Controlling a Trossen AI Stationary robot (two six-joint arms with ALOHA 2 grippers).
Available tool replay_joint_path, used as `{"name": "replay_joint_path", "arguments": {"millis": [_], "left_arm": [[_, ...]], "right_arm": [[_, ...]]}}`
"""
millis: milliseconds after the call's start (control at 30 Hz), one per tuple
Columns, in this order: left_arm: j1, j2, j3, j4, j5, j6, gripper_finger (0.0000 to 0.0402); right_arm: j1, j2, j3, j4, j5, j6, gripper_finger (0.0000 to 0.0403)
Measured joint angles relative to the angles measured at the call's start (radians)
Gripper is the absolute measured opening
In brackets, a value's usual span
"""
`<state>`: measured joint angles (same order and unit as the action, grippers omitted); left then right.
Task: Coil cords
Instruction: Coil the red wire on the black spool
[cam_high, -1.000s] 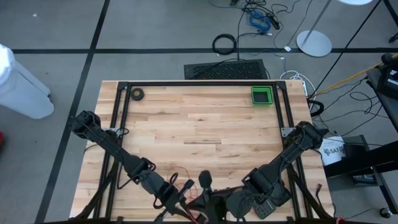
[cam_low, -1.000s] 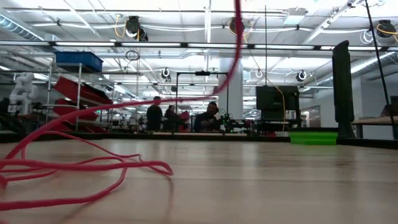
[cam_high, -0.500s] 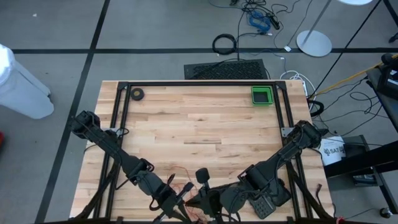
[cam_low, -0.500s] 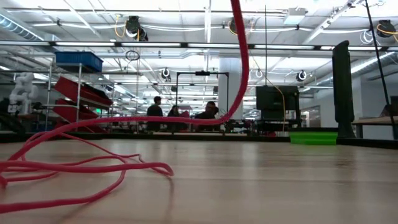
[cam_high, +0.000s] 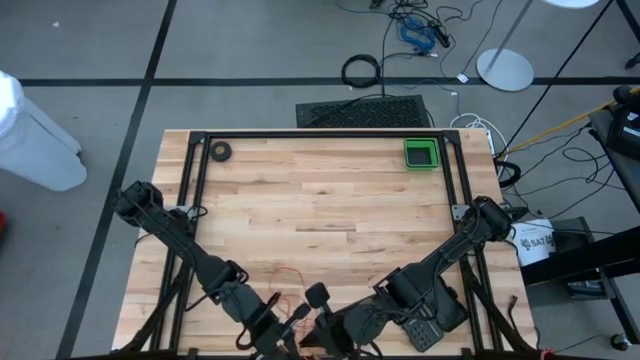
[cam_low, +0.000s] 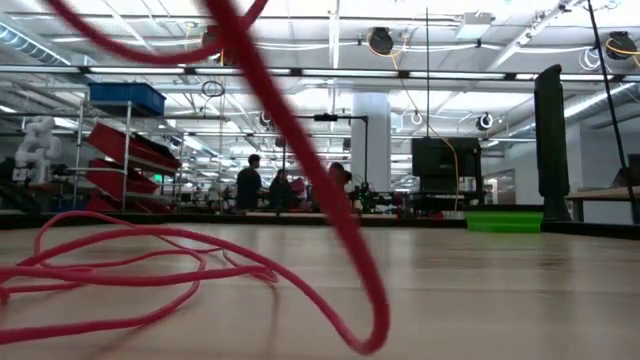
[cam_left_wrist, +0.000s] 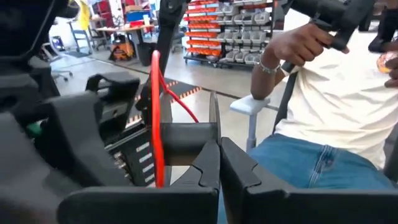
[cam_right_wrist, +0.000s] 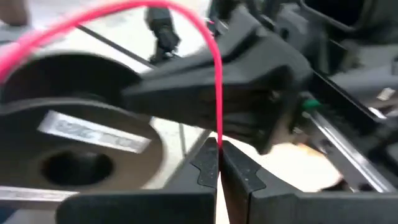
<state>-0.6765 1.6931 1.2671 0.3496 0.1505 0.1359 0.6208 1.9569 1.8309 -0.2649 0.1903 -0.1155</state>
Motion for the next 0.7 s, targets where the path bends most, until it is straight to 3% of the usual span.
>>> {"name": "replay_joint_path", "arguments": {"millis": [133, 700], "left_arm": [[-0.023, -0.002, 0.01, 0.001, 0.003, 0.065, 0.0], [-0.103, -0.003, 0.072, 0.0, -0.03, 0.221, 0.0]], "right_arm": [[0.004, -0.001, 0.0, -0.003, -0.043, 0.006, 0.0], [-0.012, -0.003, 0.0, -0.086, -0.044, 0.078, 0.0]]}}
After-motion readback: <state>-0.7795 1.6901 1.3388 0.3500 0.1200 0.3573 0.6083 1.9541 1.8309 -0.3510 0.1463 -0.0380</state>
